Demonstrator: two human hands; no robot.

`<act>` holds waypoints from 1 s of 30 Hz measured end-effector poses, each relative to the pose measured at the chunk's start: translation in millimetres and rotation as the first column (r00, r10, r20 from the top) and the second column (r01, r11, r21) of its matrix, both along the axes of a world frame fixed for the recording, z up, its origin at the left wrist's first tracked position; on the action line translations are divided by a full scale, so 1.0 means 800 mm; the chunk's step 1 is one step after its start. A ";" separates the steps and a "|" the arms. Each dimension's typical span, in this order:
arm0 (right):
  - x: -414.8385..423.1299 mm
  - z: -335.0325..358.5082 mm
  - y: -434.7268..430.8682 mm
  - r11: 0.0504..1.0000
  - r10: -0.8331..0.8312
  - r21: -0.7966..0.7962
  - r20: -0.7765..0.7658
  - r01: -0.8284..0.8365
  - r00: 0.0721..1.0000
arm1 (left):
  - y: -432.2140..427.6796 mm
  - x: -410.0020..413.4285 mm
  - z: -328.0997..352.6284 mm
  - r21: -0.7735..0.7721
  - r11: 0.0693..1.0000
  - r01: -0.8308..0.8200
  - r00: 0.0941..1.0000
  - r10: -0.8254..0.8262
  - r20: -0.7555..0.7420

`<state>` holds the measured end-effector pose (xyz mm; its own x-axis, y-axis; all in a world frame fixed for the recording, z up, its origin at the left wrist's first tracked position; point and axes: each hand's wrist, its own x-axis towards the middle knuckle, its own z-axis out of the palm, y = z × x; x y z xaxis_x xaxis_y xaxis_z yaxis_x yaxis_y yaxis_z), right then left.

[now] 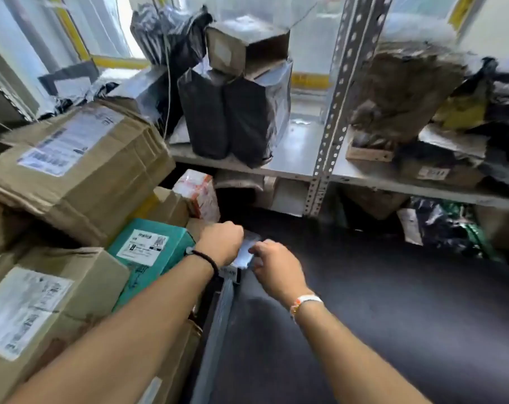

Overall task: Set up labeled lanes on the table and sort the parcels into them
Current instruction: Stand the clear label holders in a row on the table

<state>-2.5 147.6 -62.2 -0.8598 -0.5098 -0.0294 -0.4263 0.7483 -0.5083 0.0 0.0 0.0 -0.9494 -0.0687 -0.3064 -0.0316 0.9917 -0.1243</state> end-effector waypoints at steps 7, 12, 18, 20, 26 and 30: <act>-0.005 -0.103 -0.050 0.994 -0.064 0.094 0.141 0.051 0.988 | -0.020 -0.016 -0.080 -0.121 0.993 0.014 0.987 0.006 0.163; -0.017 -0.122 -0.056 0.998 -0.057 0.034 0.097 0.054 0.994 | -0.022 -0.019 -0.101 -0.190 0.981 0.043 0.987 -0.012 0.158; -0.022 -0.123 -0.054 0.998 -0.060 0.004 0.085 0.060 0.995 | -0.016 -0.021 -0.096 -0.258 0.963 0.075 0.990 -0.041 0.136; -0.021 -0.120 -0.052 0.997 -0.070 -0.029 0.084 0.072 0.994 | -0.012 -0.020 -0.091 -0.271 0.959 0.081 0.990 -0.045 0.135; -0.027 -0.090 -0.034 0.988 -0.072 -0.136 0.035 0.076 0.997 | 0.010 -0.017 -0.060 -0.288 0.956 0.052 0.999 -0.048 0.021; -0.028 -0.067 0.003 0.973 -0.101 -0.210 -0.039 0.090 0.994 | 0.022 -0.012 -0.041 -0.233 0.971 0.043 0.993 -0.068 -0.098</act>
